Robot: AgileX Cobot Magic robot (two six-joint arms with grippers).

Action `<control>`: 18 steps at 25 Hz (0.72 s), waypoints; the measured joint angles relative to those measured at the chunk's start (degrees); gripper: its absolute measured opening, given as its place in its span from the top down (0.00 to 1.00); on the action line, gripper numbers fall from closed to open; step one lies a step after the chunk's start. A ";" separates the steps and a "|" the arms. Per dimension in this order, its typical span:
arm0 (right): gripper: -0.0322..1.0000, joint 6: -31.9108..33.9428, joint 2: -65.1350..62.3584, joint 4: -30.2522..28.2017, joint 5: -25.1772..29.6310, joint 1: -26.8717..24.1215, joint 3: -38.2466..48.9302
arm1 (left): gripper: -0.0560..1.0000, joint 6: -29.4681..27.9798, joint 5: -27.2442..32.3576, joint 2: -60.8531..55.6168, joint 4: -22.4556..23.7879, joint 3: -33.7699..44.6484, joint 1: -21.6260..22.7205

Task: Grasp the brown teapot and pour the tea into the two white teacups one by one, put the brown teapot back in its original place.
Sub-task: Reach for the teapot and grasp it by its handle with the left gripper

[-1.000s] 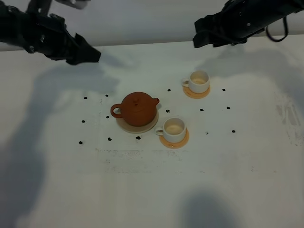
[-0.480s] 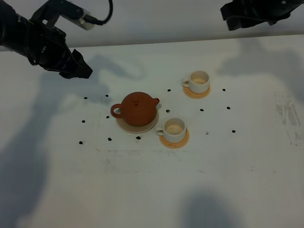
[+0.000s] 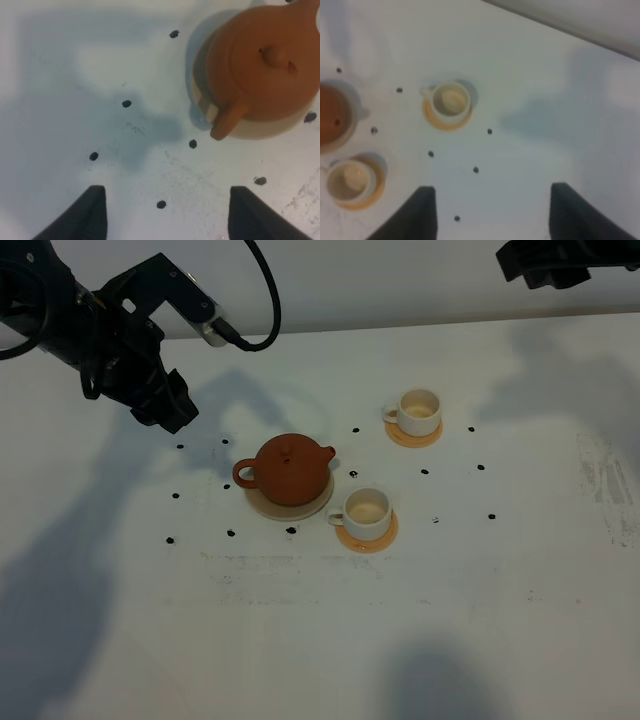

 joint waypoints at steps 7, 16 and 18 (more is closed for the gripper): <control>0.53 0.57 -7.27 -1.47 2.13 0.33 0.07 | 0.45 7.35 0.84 0.00 0.04 0.00 0.00; 0.53 0.57 -21.18 -2.90 2.38 0.33 12.06 | 0.45 16.52 -0.02 0.00 -0.02 3.57 0.00; 0.53 0.60 -24.96 -2.98 2.53 0.33 15.28 | 0.45 17.28 -1.30 0.00 -0.02 4.79 0.00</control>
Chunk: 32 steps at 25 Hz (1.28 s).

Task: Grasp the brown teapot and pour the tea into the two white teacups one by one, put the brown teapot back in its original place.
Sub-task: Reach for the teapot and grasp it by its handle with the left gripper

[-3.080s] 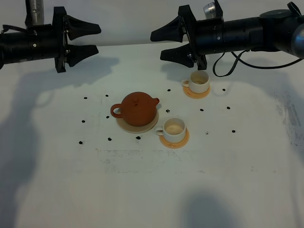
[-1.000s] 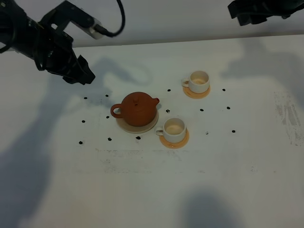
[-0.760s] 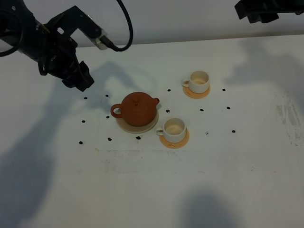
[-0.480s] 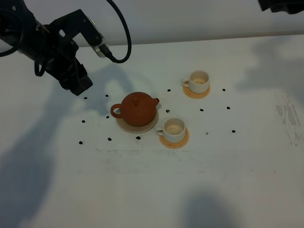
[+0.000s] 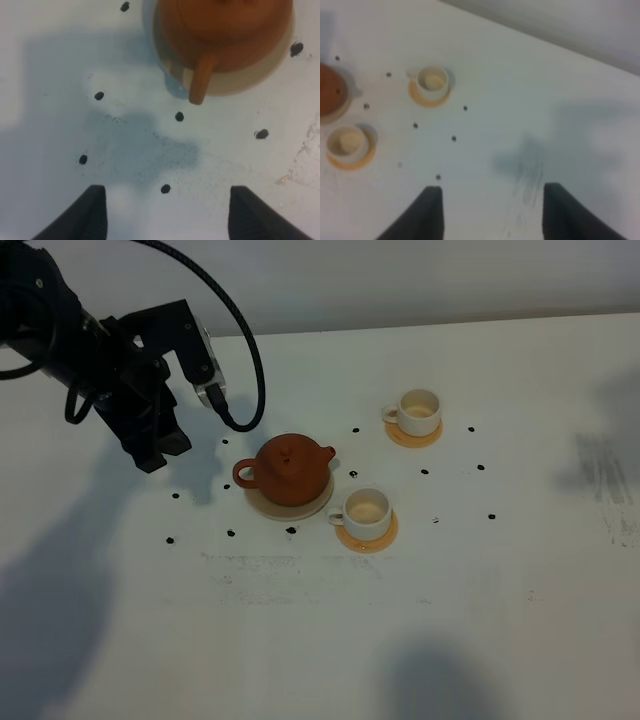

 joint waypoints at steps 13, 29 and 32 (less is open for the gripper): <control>0.53 0.88 -25.28 -0.23 -0.08 0.00 12.18 | 0.45 0.49 -3.63 2.03 1.43 1.83 -2.10; 0.53 2.16 -52.76 10.41 -0.73 0.00 39.32 | 0.45 0.49 -6.56 6.96 4.13 1.83 -2.88; 0.53 2.16 -57.62 10.29 -1.51 0.00 42.75 | 0.45 0.92 -7.25 7.22 4.13 1.83 -3.14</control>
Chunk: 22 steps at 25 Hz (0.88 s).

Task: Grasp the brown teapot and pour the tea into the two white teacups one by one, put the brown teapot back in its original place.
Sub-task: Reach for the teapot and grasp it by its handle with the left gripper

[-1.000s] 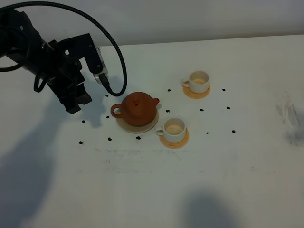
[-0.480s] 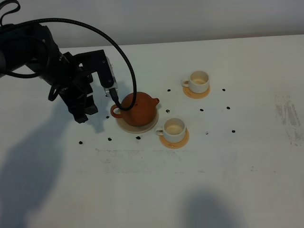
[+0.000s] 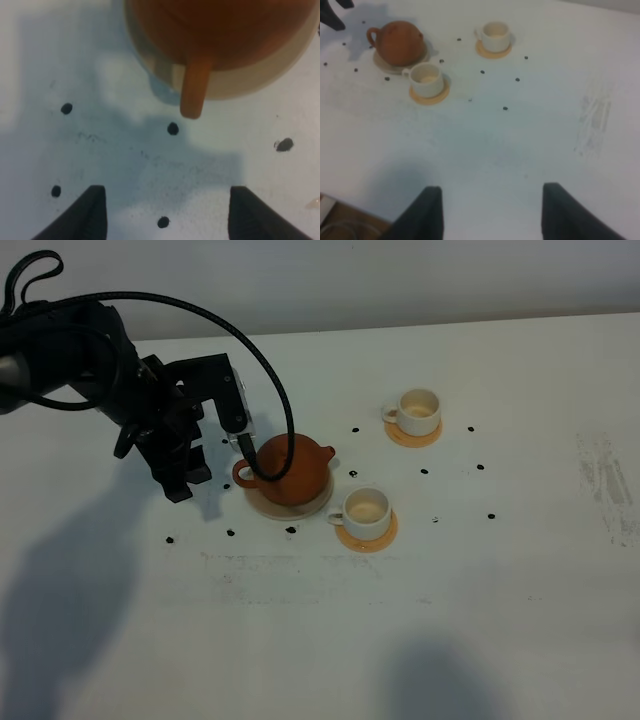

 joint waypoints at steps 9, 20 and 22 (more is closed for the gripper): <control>0.53 0.00 -8.02 -0.61 -0.45 0.00 6.04 | 0.45 4.10 -0.98 0.42 -0.14 0.00 -1.32; 0.54 -2.45 -8.09 -0.74 0.43 0.00 6.46 | 0.45 10.14 -1.00 0.42 -3.43 0.00 -1.32; 0.54 -2.61 -8.09 -1.09 -0.38 0.00 7.81 | 0.45 10.64 -0.97 0.48 -4.18 0.00 -1.32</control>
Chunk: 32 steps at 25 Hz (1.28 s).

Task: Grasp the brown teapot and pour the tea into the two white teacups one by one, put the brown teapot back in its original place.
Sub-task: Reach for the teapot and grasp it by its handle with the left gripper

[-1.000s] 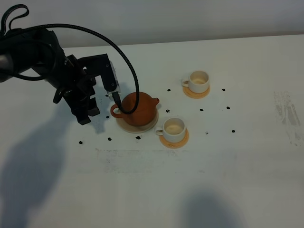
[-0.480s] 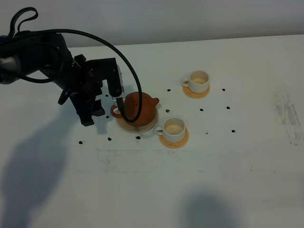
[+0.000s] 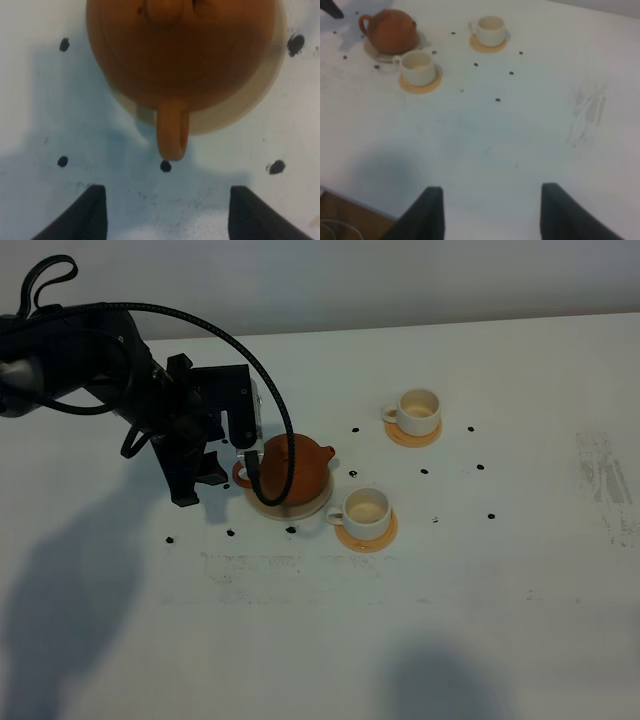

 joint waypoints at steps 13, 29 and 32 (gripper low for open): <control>0.54 1.72 -0.07 -1.42 -6.12 0.00 4.92 | 0.45 0.40 0.00 0.46 -0.39 0.00 -0.01; 0.54 1.72 -0.07 -1.19 -6.12 -10.67 4.92 | 0.45 0.42 -0.03 1.14 -1.26 0.00 -0.01; 0.54 1.72 -0.07 -1.19 -6.12 -14.52 4.92 | 0.45 0.42 -0.03 1.14 -1.29 0.00 -0.01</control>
